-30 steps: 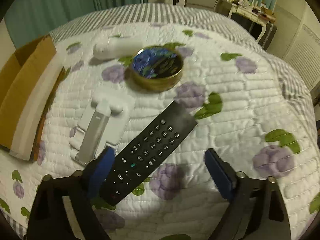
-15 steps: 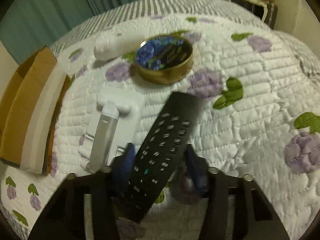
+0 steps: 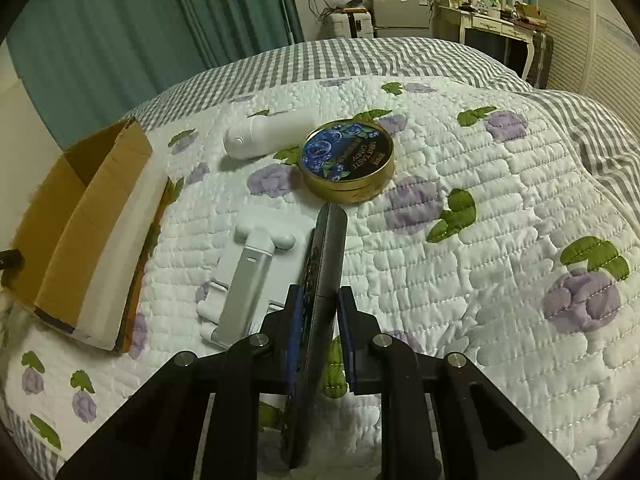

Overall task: Organize rigid objects
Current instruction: 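Carry the black remote into the box and release it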

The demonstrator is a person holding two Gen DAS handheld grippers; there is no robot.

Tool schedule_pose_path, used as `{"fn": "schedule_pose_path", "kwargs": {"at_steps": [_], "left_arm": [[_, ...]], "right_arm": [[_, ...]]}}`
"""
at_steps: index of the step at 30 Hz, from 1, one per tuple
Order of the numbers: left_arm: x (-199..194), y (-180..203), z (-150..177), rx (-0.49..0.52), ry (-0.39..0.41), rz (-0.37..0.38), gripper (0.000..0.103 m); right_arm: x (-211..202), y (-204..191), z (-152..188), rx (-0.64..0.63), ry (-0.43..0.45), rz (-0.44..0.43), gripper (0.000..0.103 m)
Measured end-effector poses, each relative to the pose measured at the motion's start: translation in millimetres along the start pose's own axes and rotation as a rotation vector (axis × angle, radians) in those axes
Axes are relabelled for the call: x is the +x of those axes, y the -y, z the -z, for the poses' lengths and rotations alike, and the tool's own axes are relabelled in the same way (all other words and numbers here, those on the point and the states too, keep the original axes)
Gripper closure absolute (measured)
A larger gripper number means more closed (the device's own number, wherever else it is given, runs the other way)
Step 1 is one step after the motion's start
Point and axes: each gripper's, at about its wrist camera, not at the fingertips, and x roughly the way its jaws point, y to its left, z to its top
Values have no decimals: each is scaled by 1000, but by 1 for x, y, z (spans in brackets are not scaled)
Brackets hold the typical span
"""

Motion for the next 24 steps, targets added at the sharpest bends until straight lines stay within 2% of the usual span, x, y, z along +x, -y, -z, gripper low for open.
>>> {"fn": "schedule_pose_path", "kwargs": {"at_steps": [4, 16, 24], "left_arm": [[0, 1, 0, 1, 2, -1, 95], [-1, 2, -1, -4, 9, 8, 95], [-1, -2, -2, -8, 14, 36, 95]], "right_arm": [[0, 2, 2, 6, -7, -6, 86], [-42, -21, -13, -77, 69, -15, 87], [-86, -74, -54, -192, 164, -79, 87]]}}
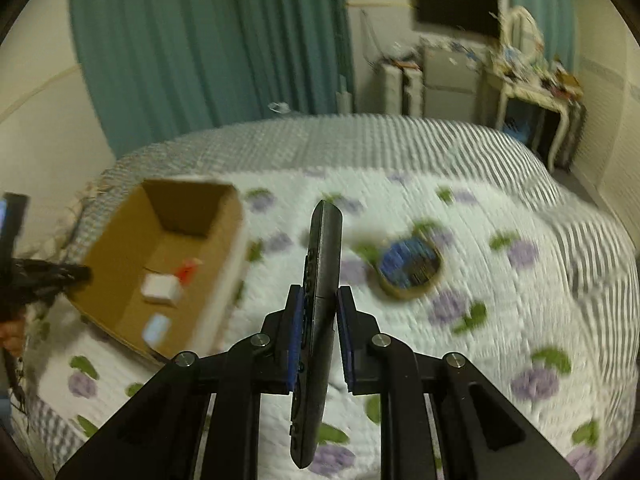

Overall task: Organize rigid objects
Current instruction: 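Carry the black remote into the box and release it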

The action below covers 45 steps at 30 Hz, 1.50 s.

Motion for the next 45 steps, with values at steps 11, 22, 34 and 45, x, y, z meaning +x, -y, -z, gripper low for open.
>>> {"fn": "schedule_pose_path", "kwargs": {"at_steps": [11, 22, 34, 45], "left_arm": [[0, -4, 3, 4, 13, 29, 95], [3, -8, 4, 6, 6, 56, 95], [3, -9, 4, 7, 3, 53, 95], [4, -9, 2, -5, -10, 43, 95]], "right_arm": [[13, -110, -67, -189, 55, -148, 87], [90, -186, -49, -263, -80, -232, 87], [129, -188, -24, -283, -168, -216, 86], [82, -168, -49, -272, -69, -167, 52]]}}
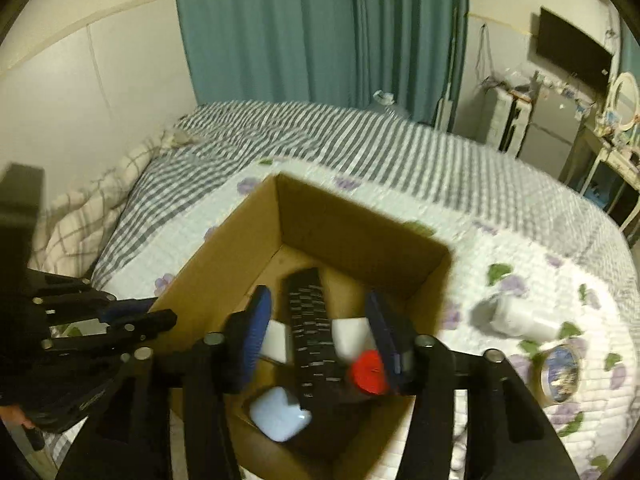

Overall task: Organize rigid objects
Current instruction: 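Carry the black remote into the box and release it, then return the right tool and grasp the white phone stand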

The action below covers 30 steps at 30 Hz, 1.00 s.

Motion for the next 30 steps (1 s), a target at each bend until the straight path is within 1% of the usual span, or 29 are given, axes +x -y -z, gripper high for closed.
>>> {"fn": "schedule_pose_path", "kwargs": {"at_steps": [2, 3, 4, 6, 7, 9, 11, 14, 16, 19, 23, 25, 30], "left_arm": [[-1, 1, 0, -2, 1, -5, 95], [-1, 1, 0, -3, 0, -5, 95], [-2, 1, 0, -5, 1, -7, 95], [-3, 2, 0, -6, 3, -9, 95], [-4, 2, 0, -8, 5, -10, 95], [-4, 2, 0, -10, 6, -10, 95], [-5, 3, 1, -9, 7, -11, 95], [-6, 4, 1, -7, 8, -14, 95], [-6, 3, 1, -7, 8, -13, 95], [-6, 4, 1, -7, 8, -14, 95], [-6, 4, 1, -6, 9, -19, 95], [-5, 4, 1, -6, 11, -22, 95], [-5, 5, 1, -7, 13, -27, 95]], "right_arm": [[-19, 9, -4, 2, 21, 26, 46], [-28, 14, -4, 6, 29, 37, 36], [-36, 19, -5, 11, 38, 50, 28], [-58, 30, -4, 19, 60, 87, 19], [-67, 36, -3, 20, 67, 105, 15], [-86, 51, 3, 24, 70, 156, 12], [-97, 63, 10, 37, 61, 198, 12], [-111, 89, 33, 95, 36, 261, 11], [-112, 103, 47, 131, 18, 286, 11], [-101, 128, 80, 199, -41, 320, 10], [-71, 147, 120, 279, -131, 334, 10], [-57, 151, 136, 296, -162, 329, 10], [-24, 151, 157, 355, -198, 280, 10]]}}
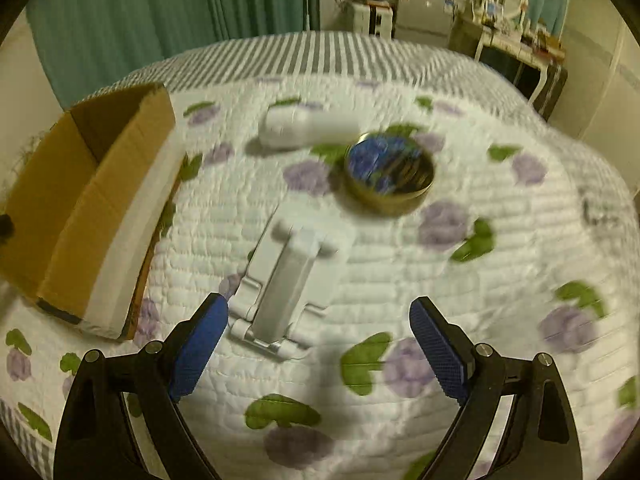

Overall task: Organize rigid objects
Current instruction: 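Return the right tool and grasp the white phone stand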

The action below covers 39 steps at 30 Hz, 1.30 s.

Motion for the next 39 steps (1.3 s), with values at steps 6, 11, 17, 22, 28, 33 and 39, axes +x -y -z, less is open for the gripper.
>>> {"fn": "schedule_pose_path", "kwargs": {"at_steps": [6, 11, 17, 22, 28, 33, 39], "left_arm": [[0, 0, 0, -1, 4, -8, 95], [0, 0, 0, -1, 3, -5, 95], [1, 0, 0, -1, 3, -5, 95], [1, 0, 0, -1, 3, -4, 95], [1, 0, 0, -1, 3, -5, 95], [1, 0, 0, -1, 3, -5, 95], [2, 0, 0, -3, 1, -4, 95]], "right_arm": [[20, -9, 4, 12, -10, -24, 11], [30, -11, 0, 34, -18, -33, 11], [42, -16, -9, 36, -27, -27, 19], [53, -18, -14, 47, -51, -14, 23], [64, -16, -14, 48, -66, -2, 26], [62, -17, -11, 23, -45, 6, 30], [49, -20, -4, -7, -10, -5, 33]]}}
